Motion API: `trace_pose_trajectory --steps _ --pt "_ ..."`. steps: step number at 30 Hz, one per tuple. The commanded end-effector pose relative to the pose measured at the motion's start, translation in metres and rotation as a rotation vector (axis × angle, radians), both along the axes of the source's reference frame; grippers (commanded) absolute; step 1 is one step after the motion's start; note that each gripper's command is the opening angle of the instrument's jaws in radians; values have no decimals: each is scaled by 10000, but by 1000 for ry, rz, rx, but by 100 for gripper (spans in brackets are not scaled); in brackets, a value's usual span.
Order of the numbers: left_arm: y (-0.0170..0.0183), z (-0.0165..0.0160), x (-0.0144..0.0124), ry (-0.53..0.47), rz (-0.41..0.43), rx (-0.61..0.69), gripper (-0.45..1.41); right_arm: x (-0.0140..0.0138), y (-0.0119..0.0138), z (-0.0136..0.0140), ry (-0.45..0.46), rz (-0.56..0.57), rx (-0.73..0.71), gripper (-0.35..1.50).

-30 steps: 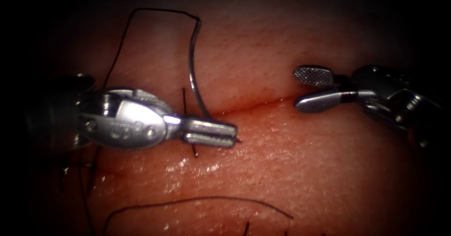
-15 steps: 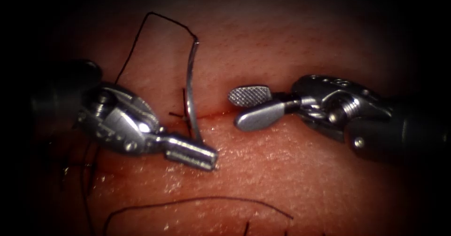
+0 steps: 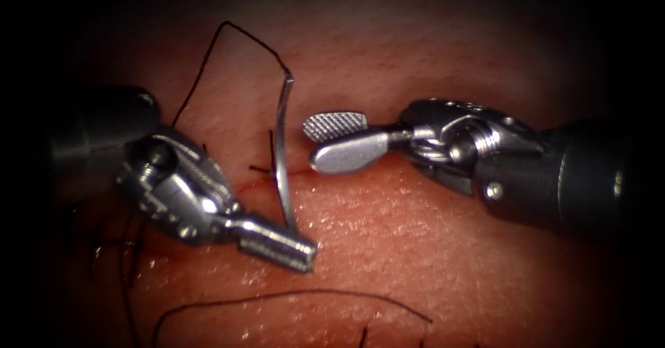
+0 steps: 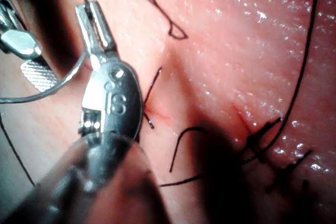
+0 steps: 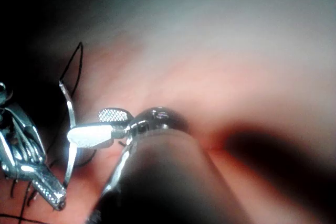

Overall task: Wound Closure
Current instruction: Pass needle to right end-effector

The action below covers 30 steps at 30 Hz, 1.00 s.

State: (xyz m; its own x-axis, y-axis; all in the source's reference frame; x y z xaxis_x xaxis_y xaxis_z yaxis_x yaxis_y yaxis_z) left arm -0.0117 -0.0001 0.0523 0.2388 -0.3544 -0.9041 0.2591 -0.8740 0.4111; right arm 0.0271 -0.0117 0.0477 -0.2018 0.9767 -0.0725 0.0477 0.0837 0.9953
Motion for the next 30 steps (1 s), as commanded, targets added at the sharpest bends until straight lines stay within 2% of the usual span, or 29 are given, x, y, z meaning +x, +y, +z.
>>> trace_pose_trajectory --steps 1,21,30 --pt "5 5 -5 -3 1 -3 -45 11 5 3 2 1 -3 108" --pt "4 4 -3 -10 7 -4 -45 40 2 -1 20 2 12 103" --pt "2 0 -4 -12 8 -4 -45 48 -2 1 47 -16 13 93"
